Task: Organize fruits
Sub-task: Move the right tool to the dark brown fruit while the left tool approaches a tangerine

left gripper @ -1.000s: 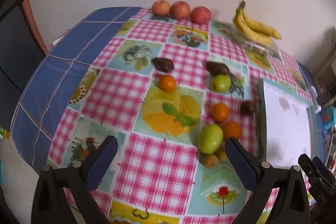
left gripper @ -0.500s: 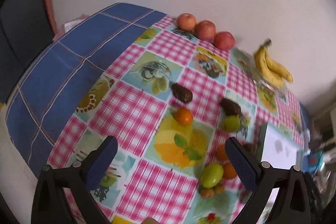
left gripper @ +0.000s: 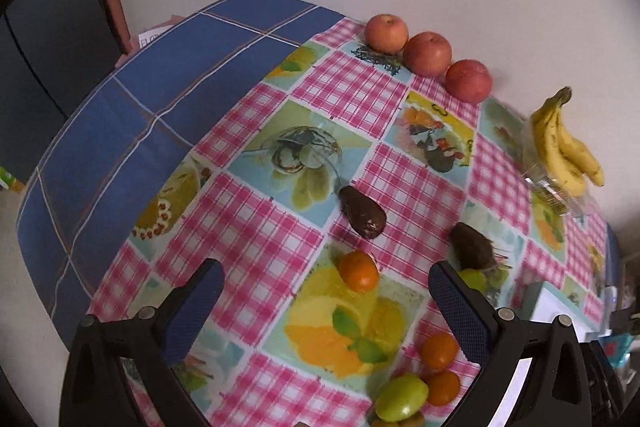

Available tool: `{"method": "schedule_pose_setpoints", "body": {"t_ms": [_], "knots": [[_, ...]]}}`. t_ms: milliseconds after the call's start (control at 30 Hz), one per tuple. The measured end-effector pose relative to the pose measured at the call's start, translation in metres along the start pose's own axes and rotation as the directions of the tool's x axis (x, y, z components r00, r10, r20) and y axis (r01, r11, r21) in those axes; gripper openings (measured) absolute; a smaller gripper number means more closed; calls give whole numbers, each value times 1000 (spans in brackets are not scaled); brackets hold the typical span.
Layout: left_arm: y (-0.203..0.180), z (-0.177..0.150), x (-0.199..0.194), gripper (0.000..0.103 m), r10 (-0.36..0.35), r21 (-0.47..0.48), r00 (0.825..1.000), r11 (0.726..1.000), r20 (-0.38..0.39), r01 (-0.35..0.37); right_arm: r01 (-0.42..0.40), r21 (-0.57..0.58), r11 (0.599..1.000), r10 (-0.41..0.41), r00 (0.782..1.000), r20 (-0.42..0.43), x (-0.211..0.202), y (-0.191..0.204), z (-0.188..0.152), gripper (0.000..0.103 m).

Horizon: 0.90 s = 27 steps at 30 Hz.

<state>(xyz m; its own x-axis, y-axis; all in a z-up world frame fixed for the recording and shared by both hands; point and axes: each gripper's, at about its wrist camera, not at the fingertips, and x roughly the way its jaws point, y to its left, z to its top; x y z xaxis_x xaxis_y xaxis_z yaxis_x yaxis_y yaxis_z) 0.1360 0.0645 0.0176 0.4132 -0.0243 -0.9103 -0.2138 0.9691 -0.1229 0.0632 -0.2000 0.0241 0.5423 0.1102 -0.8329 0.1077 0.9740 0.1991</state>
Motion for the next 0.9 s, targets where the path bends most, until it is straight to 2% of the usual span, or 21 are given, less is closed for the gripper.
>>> {"method": "schedule_pose_setpoints", "body": {"t_ms": [100,333,500,633,733,900], "knots": [[-2,7,10,103,-6,10,1000,1000,1,6,-2,-20,1000,1,999,-53,19,4,-2,58],[-7,15,31,103,-9,12,1000,1000,-26,9,-7,-24,1000,3,990,-140,52,5,-6,52],[-19,12,45,103,-5,69,998,998,-58,9,-3,-34,999,-2,985,-170,64,8,-10,52],[-25,3,65,103,-10,98,993,995,-120,22,0,-59,998,-11,982,-191,73,14,-14,52],[-27,-3,77,103,18,114,990,994,-141,-2,12,-77,997,-28,979,-203,80,16,-18,51],[-24,-7,89,101,20,94,987,996,-161,-5,40,-89,995,-58,975,-213,90,17,-22,49]]}}
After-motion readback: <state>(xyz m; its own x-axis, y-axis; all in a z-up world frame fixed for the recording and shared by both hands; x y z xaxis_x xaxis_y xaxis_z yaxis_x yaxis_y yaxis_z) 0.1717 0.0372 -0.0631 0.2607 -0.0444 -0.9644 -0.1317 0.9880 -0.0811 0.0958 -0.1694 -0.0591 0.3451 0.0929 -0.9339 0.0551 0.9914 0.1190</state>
